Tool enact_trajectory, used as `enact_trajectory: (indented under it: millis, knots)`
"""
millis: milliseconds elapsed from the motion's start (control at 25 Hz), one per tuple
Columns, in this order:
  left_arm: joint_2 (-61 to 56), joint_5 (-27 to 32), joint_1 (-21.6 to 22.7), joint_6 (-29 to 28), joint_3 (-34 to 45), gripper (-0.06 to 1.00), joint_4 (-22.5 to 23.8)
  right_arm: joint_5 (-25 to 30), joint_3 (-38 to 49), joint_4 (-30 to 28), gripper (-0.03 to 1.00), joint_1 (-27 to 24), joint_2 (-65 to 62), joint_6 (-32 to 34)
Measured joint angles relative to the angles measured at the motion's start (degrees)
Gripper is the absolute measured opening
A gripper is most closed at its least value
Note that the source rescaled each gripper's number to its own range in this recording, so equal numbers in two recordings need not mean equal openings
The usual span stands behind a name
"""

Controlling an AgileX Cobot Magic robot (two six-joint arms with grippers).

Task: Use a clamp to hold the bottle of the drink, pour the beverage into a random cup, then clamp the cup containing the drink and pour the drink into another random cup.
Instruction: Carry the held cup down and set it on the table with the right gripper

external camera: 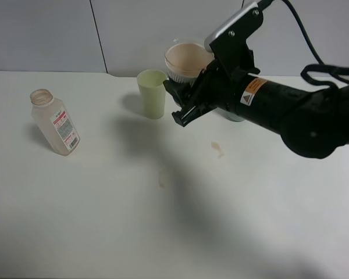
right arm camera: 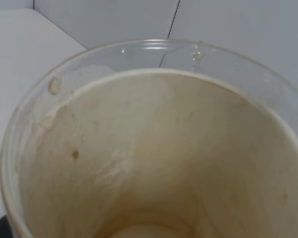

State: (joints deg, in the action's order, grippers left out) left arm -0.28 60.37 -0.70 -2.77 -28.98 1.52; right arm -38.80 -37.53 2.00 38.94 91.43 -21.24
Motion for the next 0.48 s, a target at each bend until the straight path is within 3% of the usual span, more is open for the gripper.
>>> enact_trajectory:
  millis: [160,320,480]
  knots:
    - [0.0,0.0,0.0,0.0,0.0,1.00,0.0,-8.3,4.5,0.5,0.00,0.1,5.4,4.3]
    - [0.0,0.0,0.0,0.0,0.0,1.00,0.0,-10.9,4.9,3.0,0.00,0.1,10.8,4.4]
    - [0.0,0.0,0.0,0.0,0.0,1.00,0.0,-17.7,4.8,3.4,0.00,0.1,16.9,4.4]
